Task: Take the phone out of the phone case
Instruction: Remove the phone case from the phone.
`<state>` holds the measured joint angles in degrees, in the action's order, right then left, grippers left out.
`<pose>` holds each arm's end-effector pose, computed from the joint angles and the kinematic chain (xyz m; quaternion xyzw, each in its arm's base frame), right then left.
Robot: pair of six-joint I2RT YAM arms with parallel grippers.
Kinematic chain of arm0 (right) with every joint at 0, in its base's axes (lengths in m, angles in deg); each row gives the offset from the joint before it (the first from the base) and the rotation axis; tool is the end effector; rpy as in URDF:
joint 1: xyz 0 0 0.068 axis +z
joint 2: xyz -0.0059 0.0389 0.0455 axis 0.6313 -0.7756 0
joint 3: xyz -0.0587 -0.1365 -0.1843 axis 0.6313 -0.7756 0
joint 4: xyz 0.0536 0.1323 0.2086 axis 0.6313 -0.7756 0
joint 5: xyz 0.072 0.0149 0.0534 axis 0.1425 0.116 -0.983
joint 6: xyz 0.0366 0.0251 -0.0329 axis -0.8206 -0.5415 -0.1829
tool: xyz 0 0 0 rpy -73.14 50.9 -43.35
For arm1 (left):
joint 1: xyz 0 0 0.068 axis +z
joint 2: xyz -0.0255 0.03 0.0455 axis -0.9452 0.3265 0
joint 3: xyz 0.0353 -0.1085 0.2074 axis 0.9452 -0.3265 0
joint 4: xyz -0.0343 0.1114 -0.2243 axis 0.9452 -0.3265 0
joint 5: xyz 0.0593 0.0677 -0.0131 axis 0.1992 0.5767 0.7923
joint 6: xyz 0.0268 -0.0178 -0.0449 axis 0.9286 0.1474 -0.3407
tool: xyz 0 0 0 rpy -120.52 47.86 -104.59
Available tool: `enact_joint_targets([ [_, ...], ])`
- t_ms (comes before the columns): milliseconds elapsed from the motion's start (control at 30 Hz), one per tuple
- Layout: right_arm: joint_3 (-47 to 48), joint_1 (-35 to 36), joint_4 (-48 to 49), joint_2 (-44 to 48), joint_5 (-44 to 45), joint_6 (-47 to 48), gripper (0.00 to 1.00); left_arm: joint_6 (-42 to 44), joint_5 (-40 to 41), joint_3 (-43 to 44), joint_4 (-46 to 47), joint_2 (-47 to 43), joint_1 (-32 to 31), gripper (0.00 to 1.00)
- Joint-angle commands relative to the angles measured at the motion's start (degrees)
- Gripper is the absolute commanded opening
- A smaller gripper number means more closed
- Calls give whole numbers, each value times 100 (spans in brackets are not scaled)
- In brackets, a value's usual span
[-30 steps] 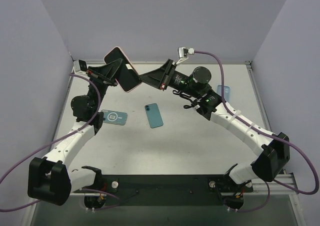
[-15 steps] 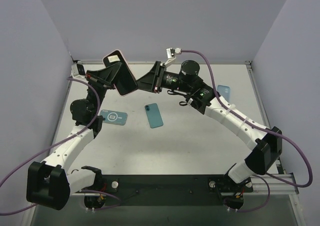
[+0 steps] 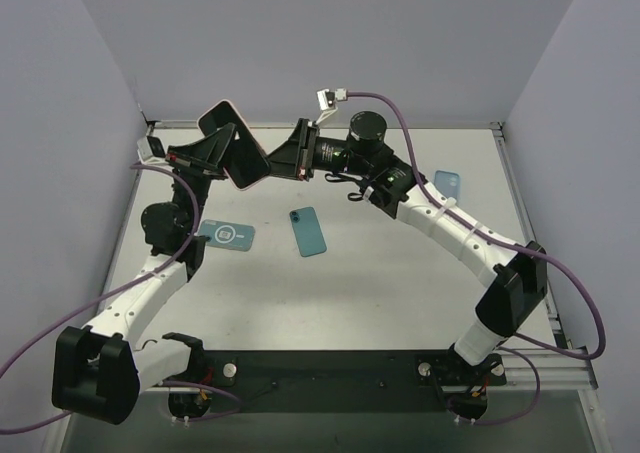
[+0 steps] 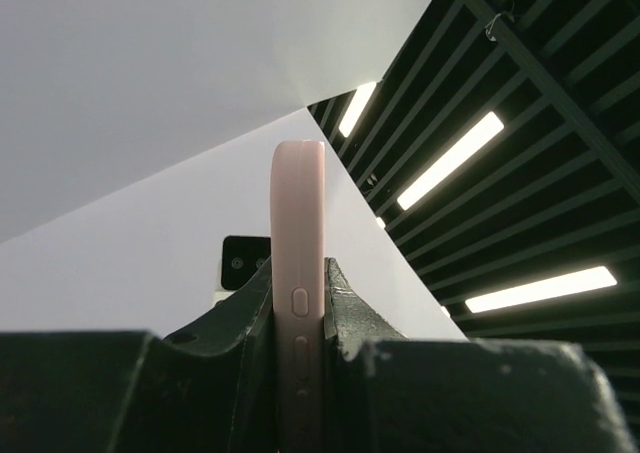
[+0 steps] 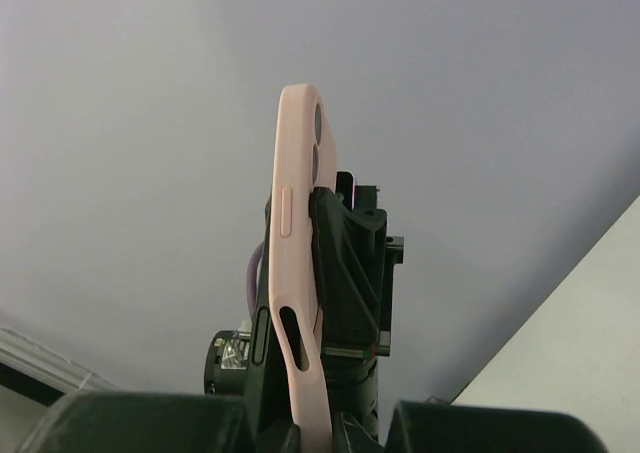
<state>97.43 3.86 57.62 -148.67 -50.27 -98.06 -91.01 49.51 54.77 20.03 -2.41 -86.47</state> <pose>0.2554 0.2743 0.4019 -0.2250 0.5879 0.7204 0.2914 0.2355 -0.0699 0.3454 -0.2363 0.3570 -0.7621 0.4857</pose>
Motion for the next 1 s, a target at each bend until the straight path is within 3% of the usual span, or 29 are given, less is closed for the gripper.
enact_joint_targets([
  [0, -554, 358, -394, -239, 157, -151, 0, -206, -1384, 176, 988, -404, -504, 0],
  [133, -1285, -81, -261, 620, 482, -292, 0, 22, -1586, 70, 478, -457, -495, 0],
  [167, -1451, -177, -270, 763, 561, -300, 0, 136, -1656, 44, 355, -466, -495, 8],
  [200, -1601, -405, -296, 930, 727, -318, 0, 189, -1683, -26, 162, -457, -504, 27],
  [333, -2339, -959, -682, 1895, 1167, -82, 0, 453, -2078, -158, -112, -212, -495, 85],
  [367, -2428, -1048, -814, 2046, 1255, 24, 0, 471, -2174, -236, -130, -124, -495, 88],
  [633, -2544, -1716, -2657, 3093, 2160, 1497, 0, 471, -2351, -984, 222, 536, -556, 91],
  [767, -2507, -1357, -3774, 3085, 3861, 2625, 0, 576, -2334, -1291, 134, 588, -574, 93],
  [967, -3219, -357, -3944, 2848, 5930, 3486, 0, 761, -2360, -1397, -199, 475, -565, 94],
])
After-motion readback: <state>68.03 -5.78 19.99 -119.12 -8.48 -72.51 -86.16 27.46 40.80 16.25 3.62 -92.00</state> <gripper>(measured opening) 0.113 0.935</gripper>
